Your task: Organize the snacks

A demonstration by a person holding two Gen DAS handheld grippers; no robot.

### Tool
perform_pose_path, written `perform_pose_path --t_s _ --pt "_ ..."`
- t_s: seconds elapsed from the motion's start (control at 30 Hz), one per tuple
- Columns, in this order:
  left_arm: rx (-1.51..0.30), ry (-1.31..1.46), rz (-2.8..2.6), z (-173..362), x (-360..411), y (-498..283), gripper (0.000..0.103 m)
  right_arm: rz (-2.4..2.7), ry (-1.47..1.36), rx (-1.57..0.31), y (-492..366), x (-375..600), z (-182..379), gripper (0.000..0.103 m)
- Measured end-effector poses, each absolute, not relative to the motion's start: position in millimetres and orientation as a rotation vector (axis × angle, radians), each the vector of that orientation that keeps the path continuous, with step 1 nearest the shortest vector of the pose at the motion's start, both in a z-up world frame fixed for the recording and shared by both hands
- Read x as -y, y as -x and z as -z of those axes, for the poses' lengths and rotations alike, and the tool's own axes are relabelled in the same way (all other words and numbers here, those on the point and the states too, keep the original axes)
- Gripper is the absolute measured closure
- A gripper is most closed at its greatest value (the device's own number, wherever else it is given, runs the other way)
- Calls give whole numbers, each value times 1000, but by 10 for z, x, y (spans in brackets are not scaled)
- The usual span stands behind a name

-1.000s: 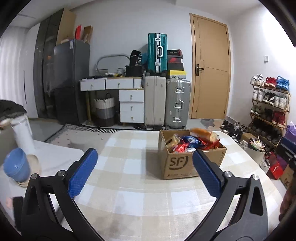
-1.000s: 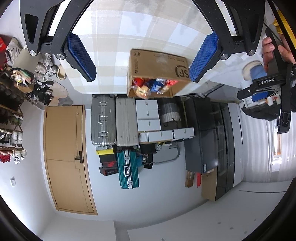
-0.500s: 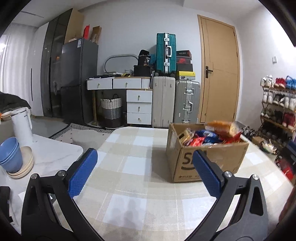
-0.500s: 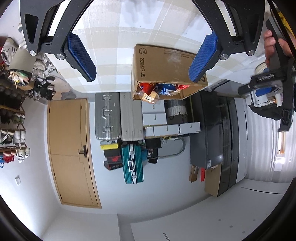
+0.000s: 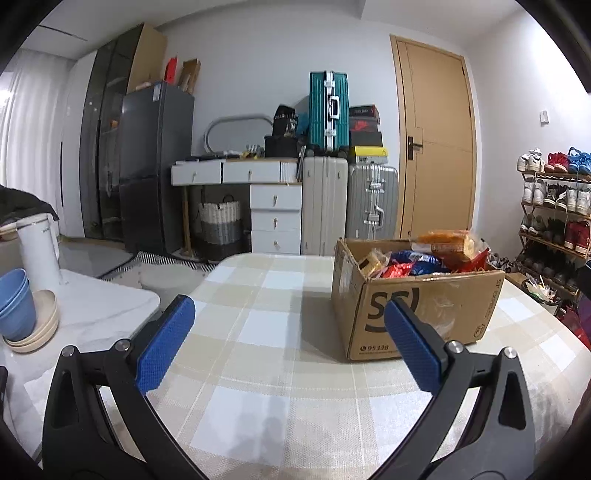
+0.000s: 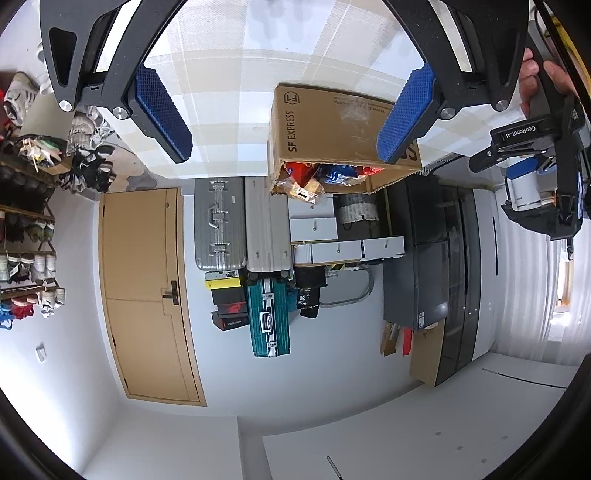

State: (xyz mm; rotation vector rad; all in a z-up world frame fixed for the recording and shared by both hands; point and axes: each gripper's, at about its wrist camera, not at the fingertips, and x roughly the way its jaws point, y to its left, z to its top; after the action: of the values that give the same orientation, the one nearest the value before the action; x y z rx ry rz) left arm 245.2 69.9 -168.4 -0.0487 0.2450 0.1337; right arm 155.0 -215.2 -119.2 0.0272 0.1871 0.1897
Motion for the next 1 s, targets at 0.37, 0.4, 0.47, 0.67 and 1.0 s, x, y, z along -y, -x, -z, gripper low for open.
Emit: perform_pose_path --t_s 0.37,0.4,0.47,0.67,1.0 --pt "-279 56 -143 1837 -757 -2664 0 -191 -23 -197 -1525 2147 1187 1" --pt "-280 54 -143 1857 -757 -2689 0 -192 -25 -199 -1524 2147 1184 1" --pt "-282 53 -143 1857 -760 -2665 0 -190 -24 -199 -1523 2142 1181 1" --pt "-284 57 -138 1862 -776 -2632 0 -191 -24 -199 -1522 2142 1181 1" --pt "-279 40 -128 1800 -713 -2490 0 -190 -24 -201 -1525 2142 1183 1"
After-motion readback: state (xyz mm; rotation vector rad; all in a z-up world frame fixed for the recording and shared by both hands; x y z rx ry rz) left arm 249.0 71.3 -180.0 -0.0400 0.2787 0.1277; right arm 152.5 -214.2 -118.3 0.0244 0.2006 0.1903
